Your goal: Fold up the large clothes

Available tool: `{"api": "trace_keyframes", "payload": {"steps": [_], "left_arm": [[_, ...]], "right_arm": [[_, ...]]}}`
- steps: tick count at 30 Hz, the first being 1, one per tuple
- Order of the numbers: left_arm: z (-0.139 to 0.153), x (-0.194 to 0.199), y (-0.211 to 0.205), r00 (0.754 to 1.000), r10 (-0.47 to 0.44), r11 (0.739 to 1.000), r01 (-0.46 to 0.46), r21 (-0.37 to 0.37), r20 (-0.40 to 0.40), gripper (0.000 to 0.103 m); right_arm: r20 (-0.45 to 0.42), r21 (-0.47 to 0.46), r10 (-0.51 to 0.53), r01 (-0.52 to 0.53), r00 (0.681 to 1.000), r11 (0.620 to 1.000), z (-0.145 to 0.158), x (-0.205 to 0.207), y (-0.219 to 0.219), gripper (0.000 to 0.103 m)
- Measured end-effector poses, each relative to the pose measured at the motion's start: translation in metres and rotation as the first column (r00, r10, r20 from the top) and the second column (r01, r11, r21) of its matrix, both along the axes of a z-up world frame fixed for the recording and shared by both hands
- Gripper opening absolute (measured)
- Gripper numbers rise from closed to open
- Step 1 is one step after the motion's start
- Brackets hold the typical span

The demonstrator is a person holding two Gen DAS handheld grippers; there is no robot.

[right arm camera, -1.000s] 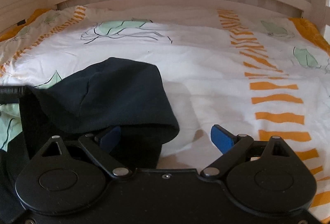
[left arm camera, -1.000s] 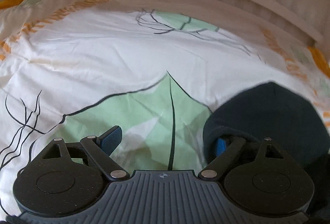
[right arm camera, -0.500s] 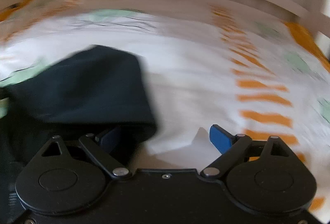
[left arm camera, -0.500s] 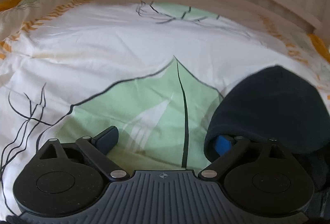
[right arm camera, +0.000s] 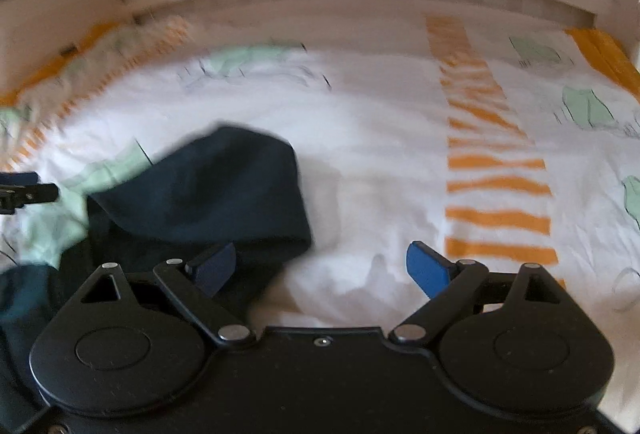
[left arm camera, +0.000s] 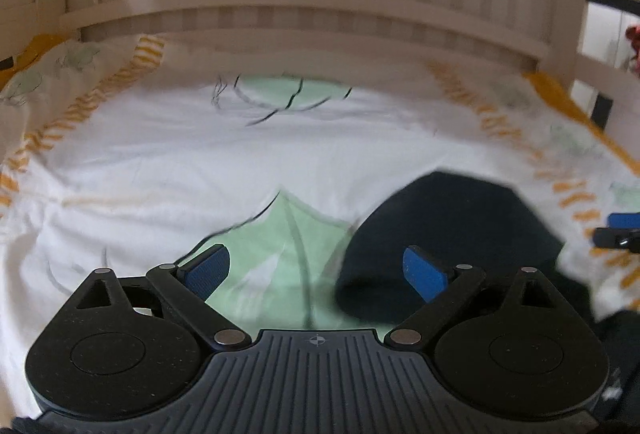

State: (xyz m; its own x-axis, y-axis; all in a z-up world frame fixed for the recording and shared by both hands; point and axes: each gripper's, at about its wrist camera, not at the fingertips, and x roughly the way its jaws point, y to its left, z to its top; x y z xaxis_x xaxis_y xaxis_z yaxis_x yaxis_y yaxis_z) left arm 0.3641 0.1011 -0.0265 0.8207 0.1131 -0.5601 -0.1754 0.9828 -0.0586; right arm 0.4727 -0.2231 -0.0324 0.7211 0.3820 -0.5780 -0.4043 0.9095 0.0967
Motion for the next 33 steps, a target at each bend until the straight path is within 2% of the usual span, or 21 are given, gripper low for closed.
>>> {"api": "trace_keyframes", "payload": {"steps": [2, 4, 6, 10, 12, 14, 16, 18, 20, 22, 23, 25, 27, 28, 33], "left_arm": [[0.003, 0.016, -0.012, 1.0, -0.01, 1.0, 0.01, 0.001, 0.01, 0.095], [0.001, 0.03, -0.024, 1.0, -0.002, 1.0, 0.001, 0.02, 0.01, 0.095], [-0.006, 0.044, -0.032, 1.0, -0.002, 1.0, 0.002, 0.012, 0.0, 0.095], [-0.03, 0.067, -0.045, 0.999, 0.007, 0.999, -0.005, 0.034, -0.053, 0.095], [-0.045, 0.07, -0.045, 0.995, 0.021, 0.998, -0.015, 0.059, -0.098, 0.095], [-0.064, 0.072, -0.041, 0.988, 0.047, 0.996, -0.036, 0.076, -0.148, 0.096], [-0.08, 0.068, -0.032, 0.987, 0.046, 0.999, -0.043, 0.025, -0.156, 0.097], [-0.085, 0.061, -0.024, 0.991, 0.054, 0.998, -0.058, -0.03, -0.124, 0.099], [-0.086, 0.059, -0.023, 0.992, 0.055, 0.998, -0.059, -0.036, -0.111, 0.1], [-0.086, 0.06, -0.025, 0.992, 0.058, 0.998, -0.06, -0.019, -0.116, 0.1], [-0.087, 0.061, -0.025, 0.992, 0.059, 0.998, -0.061, -0.017, -0.116, 0.101], [-0.087, 0.061, -0.024, 0.992, 0.062, 0.998, -0.065, -0.025, -0.113, 0.102], [-0.087, 0.062, -0.023, 0.992, 0.063, 0.997, -0.067, -0.031, -0.112, 0.103], [-0.087, 0.063, -0.024, 0.992, 0.064, 0.997, -0.068, -0.031, -0.112, 0.103], [-0.088, 0.062, -0.023, 0.992, 0.064, 0.997, -0.068, -0.035, -0.111, 0.103]], "right_arm": [[0.027, 0.022, -0.001, 0.0, 1.0, 1.0, 0.005, 0.007, 0.011, 0.092], [0.023, 0.028, -0.004, 0.003, 1.0, 1.0, 0.005, 0.018, 0.023, 0.085], [0.011, 0.043, -0.004, 0.003, 1.0, 0.999, 0.002, 0.031, 0.033, 0.073], [-0.006, 0.052, -0.018, 0.019, 1.0, 0.998, -0.008, 0.053, 0.048, 0.06], [-0.033, 0.052, -0.026, 0.028, 0.999, 0.998, -0.017, 0.055, 0.047, 0.042], [-0.084, 0.031, -0.046, 0.049, 0.995, 0.998, -0.03, 0.062, 0.045, 0.031], [-0.127, -0.016, -0.072, 0.07, 0.989, 0.997, -0.047, 0.067, 0.042, 0.027], [-0.125, 0.026, -0.066, 0.069, 0.99, 0.997, -0.055, 0.063, 0.031, 0.025], [-0.131, 0.055, -0.069, 0.077, 0.989, 0.996, -0.056, 0.06, 0.025, 0.025], [-0.123, 0.045, -0.064, 0.07, 0.99, 0.997, -0.053, 0.058, 0.026, 0.025], [-0.117, 0.043, -0.056, 0.061, 0.992, 0.997, -0.051, 0.057, 0.027, 0.035], [-0.105, 0.059, -0.037, 0.044, 0.994, 0.997, -0.045, 0.055, 0.027, 0.047], [-0.077, 0.111, -0.006, 0.014, 0.997, 0.994, -0.037, 0.054, 0.023, 0.075], [-0.062, 0.125, 0.009, -0.001, 0.998, 0.992, -0.032, 0.055, 0.024, 0.08], [-0.031, 0.096, 0.06, -0.057, 0.998, 0.994, -0.021, 0.076, 0.041, 0.08]]}}
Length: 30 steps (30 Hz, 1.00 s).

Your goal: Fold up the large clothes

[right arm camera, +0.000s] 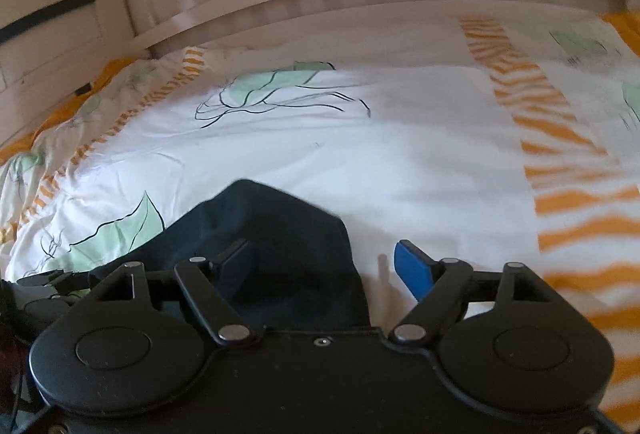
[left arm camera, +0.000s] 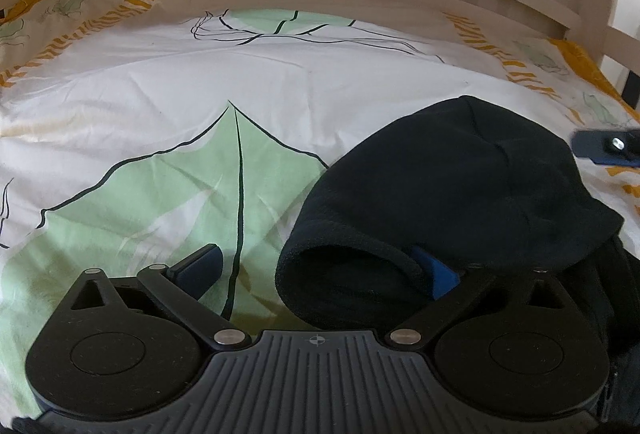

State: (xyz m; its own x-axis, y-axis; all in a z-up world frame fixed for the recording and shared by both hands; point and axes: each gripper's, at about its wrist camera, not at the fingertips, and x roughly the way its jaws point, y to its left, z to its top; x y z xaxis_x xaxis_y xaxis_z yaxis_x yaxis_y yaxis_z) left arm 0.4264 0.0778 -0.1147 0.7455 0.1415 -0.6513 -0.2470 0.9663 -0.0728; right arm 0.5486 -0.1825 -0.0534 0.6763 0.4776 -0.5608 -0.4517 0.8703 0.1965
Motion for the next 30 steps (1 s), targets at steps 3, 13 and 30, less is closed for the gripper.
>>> {"api": "trace_keyframes", "payload": {"steps": [3, 13, 30], "left_arm": [[-0.001, 0.0, 0.001, 1.0, 0.0, 1.0, 0.0, -0.002, 0.002, 0.103], [0.0, -0.001, 0.0, 1.0, 0.004, 1.0, -0.004, -0.003, 0.004, 0.103], [0.072, -0.108, -0.01, 0.995, -0.102, 0.98, 0.103, -0.172, 0.012, 0.102]], "right_arm": [[-0.023, 0.014, 0.018, -0.018, 1.0, 1.0, -0.001, 0.017, 0.008, 0.08], [-0.141, 0.014, -0.034, 0.036, 0.989, 0.999, -0.036, 0.049, 0.019, 0.076], [0.323, -0.146, 0.212, -0.173, 0.922, 0.974, 0.081, -0.096, 0.026, 0.012]]}}
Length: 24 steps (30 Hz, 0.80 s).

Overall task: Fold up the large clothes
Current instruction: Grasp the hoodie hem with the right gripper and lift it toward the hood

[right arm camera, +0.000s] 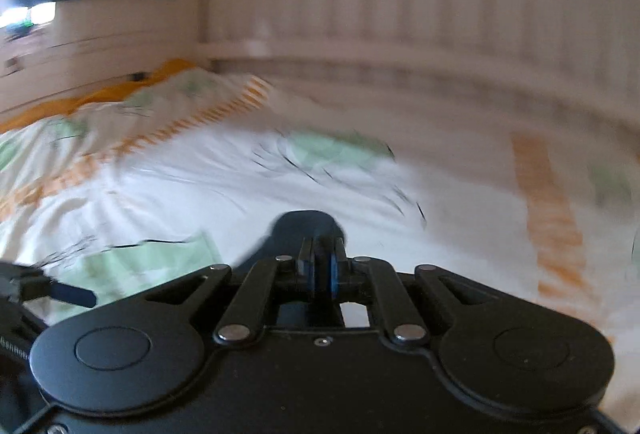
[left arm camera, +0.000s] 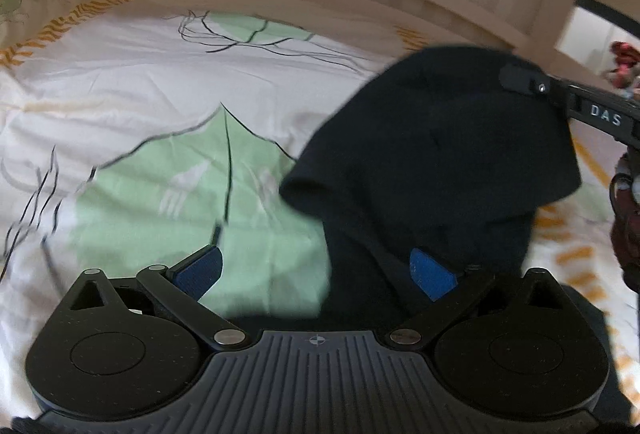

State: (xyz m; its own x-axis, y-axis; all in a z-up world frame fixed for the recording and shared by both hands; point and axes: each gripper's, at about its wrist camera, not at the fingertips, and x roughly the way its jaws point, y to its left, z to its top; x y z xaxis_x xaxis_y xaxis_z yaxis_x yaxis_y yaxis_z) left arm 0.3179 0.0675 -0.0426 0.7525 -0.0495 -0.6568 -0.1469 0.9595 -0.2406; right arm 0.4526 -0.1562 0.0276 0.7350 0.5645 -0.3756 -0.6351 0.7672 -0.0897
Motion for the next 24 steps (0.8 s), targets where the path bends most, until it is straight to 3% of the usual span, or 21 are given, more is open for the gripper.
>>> {"api": "trace_keyframes", "payload": {"steps": [5, 10, 14, 19, 21, 23, 24], "left_arm": [[0.012, -0.06, -0.009, 1.0, -0.011, 0.999, 0.011, -0.042, 0.009, 0.102], [0.015, -0.112, -0.008, 1.0, 0.022, 0.995, -0.024, -0.095, -0.022, 0.102], [0.009, -0.149, -0.012, 0.996, 0.028, 0.993, -0.037, -0.112, -0.08, 0.102], [0.006, -0.172, -0.022, 0.992, -0.012, 0.995, -0.001, -0.103, -0.123, 0.102], [0.008, -0.175, -0.023, 0.994, -0.011, 0.993, -0.002, -0.118, -0.112, 0.102], [0.011, -0.177, -0.023, 0.996, -0.004, 0.992, -0.008, -0.128, -0.091, 0.102], [0.013, -0.177, -0.023, 0.997, 0.004, 0.991, -0.015, -0.133, -0.08, 0.102]], "right_arm": [[0.162, -0.087, 0.164, -0.151, 0.973, 0.985, 0.019, -0.095, -0.009, 0.012], [0.214, -0.221, 0.318, -0.272, 0.924, 0.937, 0.007, -0.179, -0.019, 0.012], [0.156, -0.356, 0.428, -0.353, 0.89, 0.865, -0.024, -0.233, -0.025, 0.012], [0.066, -0.509, 0.483, -0.387, 0.873, 0.769, -0.07, -0.28, -0.032, 0.017], [0.059, -0.501, 0.456, -0.369, 0.888, 0.783, -0.072, -0.287, -0.036, 0.024], [0.042, -0.434, 0.38, -0.326, 0.924, 0.84, -0.061, -0.284, -0.04, 0.03], [0.012, -0.373, 0.337, -0.308, 0.942, 0.875, -0.053, -0.279, -0.043, 0.042]]}}
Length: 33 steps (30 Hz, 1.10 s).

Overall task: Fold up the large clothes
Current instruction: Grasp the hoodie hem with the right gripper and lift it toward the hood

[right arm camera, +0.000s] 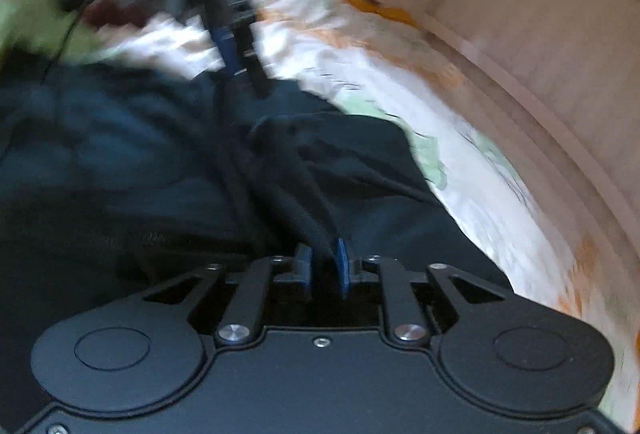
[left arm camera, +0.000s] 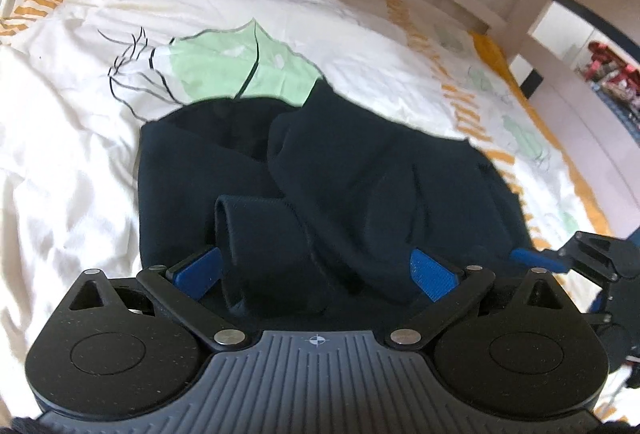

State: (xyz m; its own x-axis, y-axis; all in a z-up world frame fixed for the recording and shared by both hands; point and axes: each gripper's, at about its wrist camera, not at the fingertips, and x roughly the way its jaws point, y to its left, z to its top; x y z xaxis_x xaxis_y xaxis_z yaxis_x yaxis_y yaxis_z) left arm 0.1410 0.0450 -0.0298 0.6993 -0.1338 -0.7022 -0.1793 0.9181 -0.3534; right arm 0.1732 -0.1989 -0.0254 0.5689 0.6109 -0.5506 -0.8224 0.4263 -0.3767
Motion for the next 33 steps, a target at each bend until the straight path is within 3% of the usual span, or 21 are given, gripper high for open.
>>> {"api": "trace_keyframes", "payload": {"steps": [2, 4, 8, 11, 14, 17, 20, 22, 23, 26, 27, 28, 29, 31, 33], "left_arm": [[0.002, 0.0, -0.001, 0.999, 0.031, 0.999, -0.03, -0.015, 0.027, 0.102], [0.003, -0.001, -0.001, 0.997, 0.056, 0.998, -0.054, -0.025, 0.055, 0.102], [-0.005, 0.004, -0.005, 0.994, 0.082, 0.996, -0.078, -0.052, 0.07, 0.102], [-0.011, 0.002, -0.008, 0.994, 0.07, 0.996, -0.066, -0.06, 0.079, 0.102], [-0.014, -0.001, -0.006, 0.994, 0.071, 0.997, -0.067, -0.045, 0.089, 0.102], [-0.018, -0.003, -0.002, 0.992, 0.091, 0.994, -0.085, -0.066, 0.088, 0.102], [-0.018, -0.004, 0.0, 0.991, 0.101, 0.993, -0.095, -0.069, 0.091, 0.102], [-0.017, -0.005, 0.0, 0.99, 0.098, 0.994, -0.092, -0.062, 0.1, 0.102], [-0.016, -0.005, 0.0, 0.99, 0.095, 0.994, -0.09, -0.057, 0.104, 0.102], [-0.011, -0.004, -0.004, 0.99, 0.078, 0.997, -0.074, -0.035, 0.121, 0.102], [-0.01, -0.004, -0.006, 0.99, 0.072, 0.997, -0.069, -0.027, 0.123, 0.102], [-0.009, -0.002, -0.008, 0.99, 0.067, 0.998, -0.065, -0.022, 0.124, 0.102], [-0.008, 0.0, -0.01, 0.99, 0.062, 0.998, -0.06, -0.02, 0.127, 0.102], [-0.007, 0.005, -0.013, 0.991, 0.051, 0.999, -0.049, -0.02, 0.126, 0.102], [-0.005, 0.011, -0.017, 0.992, 0.034, 0.999, -0.033, -0.014, 0.124, 0.102]], "right_arm": [[-0.114, 0.099, -0.109, 0.121, 0.987, 0.988, 0.012, 0.009, -0.009, 0.058], [-0.253, 0.196, -0.209, 0.261, 0.945, 0.945, 0.022, 0.023, -0.019, 0.064], [-0.568, 0.285, -0.286, 0.511, 0.772, 0.811, 0.02, 0.052, -0.036, 0.067], [-0.709, 0.304, -0.254, 0.61, 0.658, 0.732, 0.01, 0.062, -0.039, 0.067], [-0.778, 0.284, -0.239, 0.665, 0.581, 0.691, 0.0, 0.063, -0.037, 0.067], [-0.798, 0.267, -0.257, 0.701, 0.546, 0.661, -0.008, 0.076, -0.03, 0.068], [-0.839, 0.26, -0.249, 0.758, 0.484, 0.599, -0.017, 0.092, -0.025, 0.067], [-0.83, 0.262, -0.269, 0.767, 0.489, 0.586, -0.014, 0.101, -0.018, 0.044], [-0.8, 0.267, -0.297, 0.753, 0.522, 0.601, -0.009, 0.098, -0.019, 0.022], [-0.633, 0.382, -0.308, 0.633, 0.71, 0.673, 0.015, 0.086, -0.017, 0.023], [-0.578, 0.412, -0.309, 0.597, 0.755, 0.688, 0.02, 0.083, -0.019, 0.023], [-0.557, 0.415, -0.324, 0.594, 0.765, 0.689, 0.02, 0.083, -0.022, 0.023], [-0.57, 0.397, -0.341, 0.613, 0.748, 0.683, 0.016, 0.087, -0.026, 0.025], [-0.626, 0.324, -0.372, 0.663, 0.685, 0.675, -0.001, 0.098, -0.032, 0.027], [-0.641, 0.252, -0.417, 0.69, 0.645, 0.679, -0.019, 0.102, -0.035, 0.029]]}}
